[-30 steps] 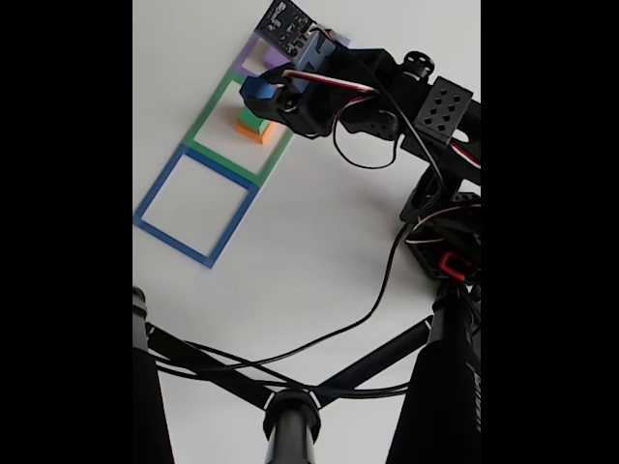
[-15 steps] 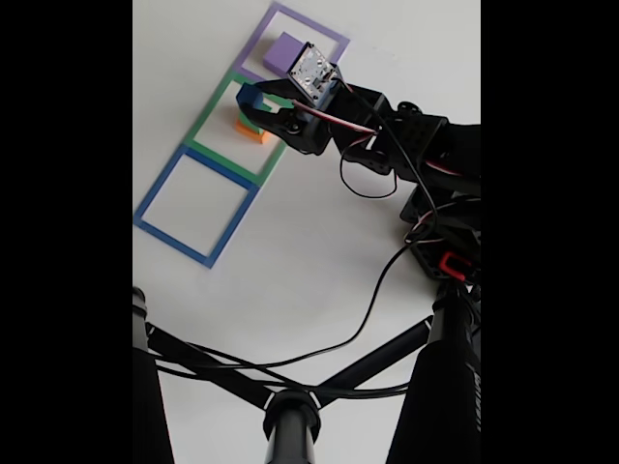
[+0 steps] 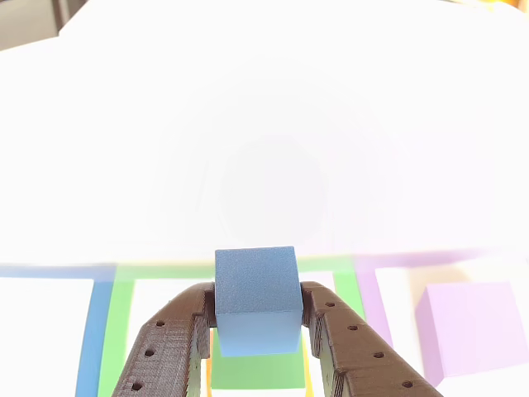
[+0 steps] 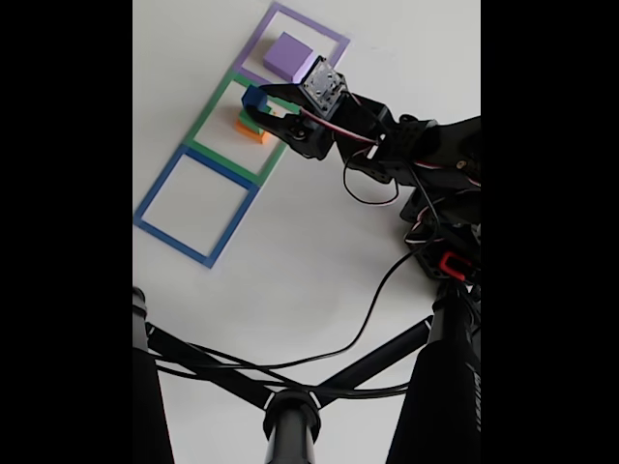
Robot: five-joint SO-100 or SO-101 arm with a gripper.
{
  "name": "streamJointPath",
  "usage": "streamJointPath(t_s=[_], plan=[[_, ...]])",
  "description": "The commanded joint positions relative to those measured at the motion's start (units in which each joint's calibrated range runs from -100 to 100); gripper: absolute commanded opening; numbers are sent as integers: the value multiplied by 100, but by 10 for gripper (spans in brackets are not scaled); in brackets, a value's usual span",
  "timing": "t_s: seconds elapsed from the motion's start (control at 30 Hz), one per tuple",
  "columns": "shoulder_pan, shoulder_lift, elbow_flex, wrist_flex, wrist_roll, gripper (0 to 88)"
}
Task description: Tower of hanoi
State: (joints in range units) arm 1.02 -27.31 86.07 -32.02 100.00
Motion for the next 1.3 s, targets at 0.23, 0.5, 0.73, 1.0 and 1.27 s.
streamJointPath(t_s=[0.23, 0.5, 0.73, 1.0, 1.27], plan=[[-64, 757, -53, -984, 0, 36], [-74, 999, -71, -1203, 0, 36], [-45, 1338, -144, -1437, 0, 37], [-83, 1589, -235, -1616, 0, 39], [-26, 1653, -244, -1616, 0, 124]])
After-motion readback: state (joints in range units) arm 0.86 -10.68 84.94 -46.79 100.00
